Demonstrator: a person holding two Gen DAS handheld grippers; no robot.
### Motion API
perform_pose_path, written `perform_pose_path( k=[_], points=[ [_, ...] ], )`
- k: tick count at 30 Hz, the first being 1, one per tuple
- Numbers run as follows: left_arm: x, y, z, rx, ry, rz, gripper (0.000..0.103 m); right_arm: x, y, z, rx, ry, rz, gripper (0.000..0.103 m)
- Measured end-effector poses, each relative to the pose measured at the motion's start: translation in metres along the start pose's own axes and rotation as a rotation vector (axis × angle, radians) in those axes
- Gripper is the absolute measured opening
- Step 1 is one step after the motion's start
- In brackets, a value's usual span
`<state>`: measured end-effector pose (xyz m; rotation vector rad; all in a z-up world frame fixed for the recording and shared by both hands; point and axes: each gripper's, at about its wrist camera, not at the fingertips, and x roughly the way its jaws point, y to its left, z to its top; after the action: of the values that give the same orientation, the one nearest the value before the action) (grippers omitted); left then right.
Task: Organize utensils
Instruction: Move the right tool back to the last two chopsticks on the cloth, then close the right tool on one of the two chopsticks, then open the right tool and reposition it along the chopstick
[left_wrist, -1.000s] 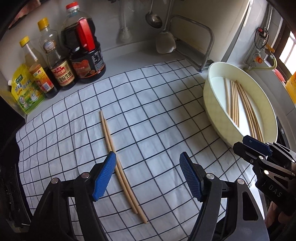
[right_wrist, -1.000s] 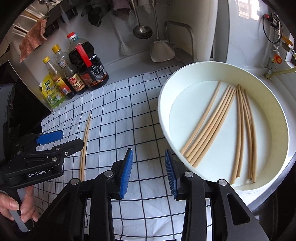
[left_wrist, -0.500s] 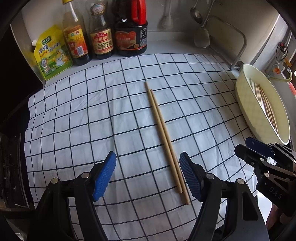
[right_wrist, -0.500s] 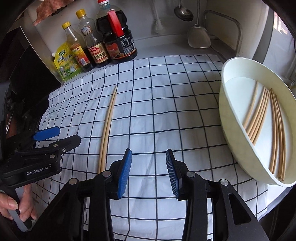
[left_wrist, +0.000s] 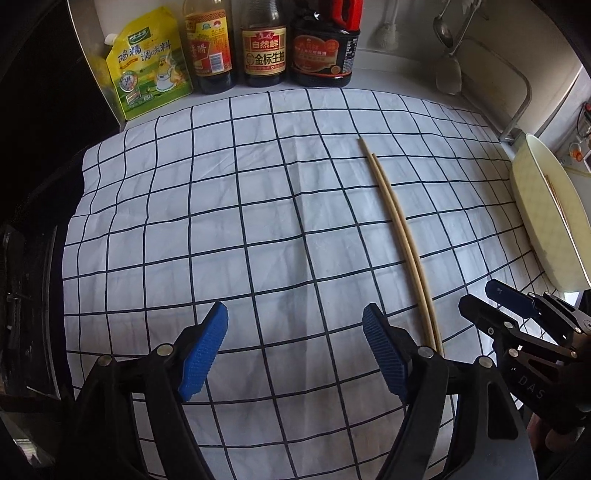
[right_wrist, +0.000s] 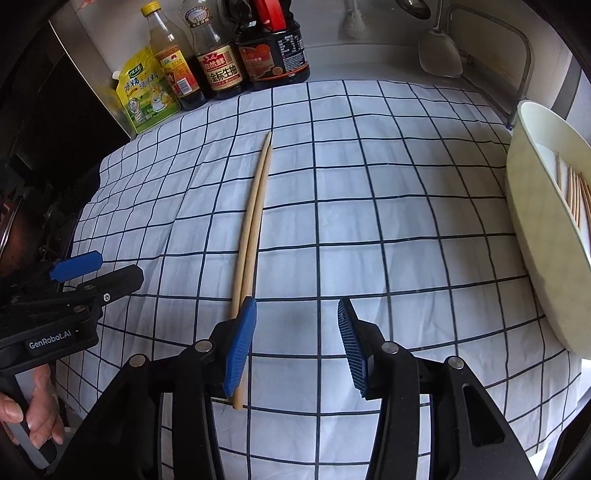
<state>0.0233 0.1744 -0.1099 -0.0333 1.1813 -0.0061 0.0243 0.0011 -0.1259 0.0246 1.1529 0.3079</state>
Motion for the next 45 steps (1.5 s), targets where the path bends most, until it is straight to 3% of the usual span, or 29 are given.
perform_pose_path(
  k=[11, 18, 22, 24, 37, 45],
  points=[
    [0.010, 0.010, -0.004, -0.008, 0.010, -0.009, 0.074, 0.020, 0.019, 0.001, -0.049, -0.002, -0.040, 0.044],
    [0.014, 0.013, -0.003, -0.024, 0.009, -0.009, 0.074, 0.026, 0.036, -0.002, -0.154, -0.022, -0.106, 0.043],
    [0.015, 0.009, 0.001, -0.022, 0.004, -0.012, 0.074, 0.027, 0.043, -0.002, -0.205, -0.033, -0.101, 0.012],
    [0.016, 0.006, 0.003, -0.019, -0.001, -0.017, 0.074, 0.028, 0.042, -0.001, -0.210, -0.030, -0.092, 0.008],
    [0.038, -0.038, 0.021, 0.020, -0.005, -0.037, 0.074, 0.015, -0.016, -0.003, -0.100, -0.049, -0.148, 0.006],
    [0.050, -0.051, 0.029, 0.013, -0.025, 0.005, 0.077, 0.008, -0.052, -0.003, -0.030, -0.059, -0.168, 0.006]
  ],
)
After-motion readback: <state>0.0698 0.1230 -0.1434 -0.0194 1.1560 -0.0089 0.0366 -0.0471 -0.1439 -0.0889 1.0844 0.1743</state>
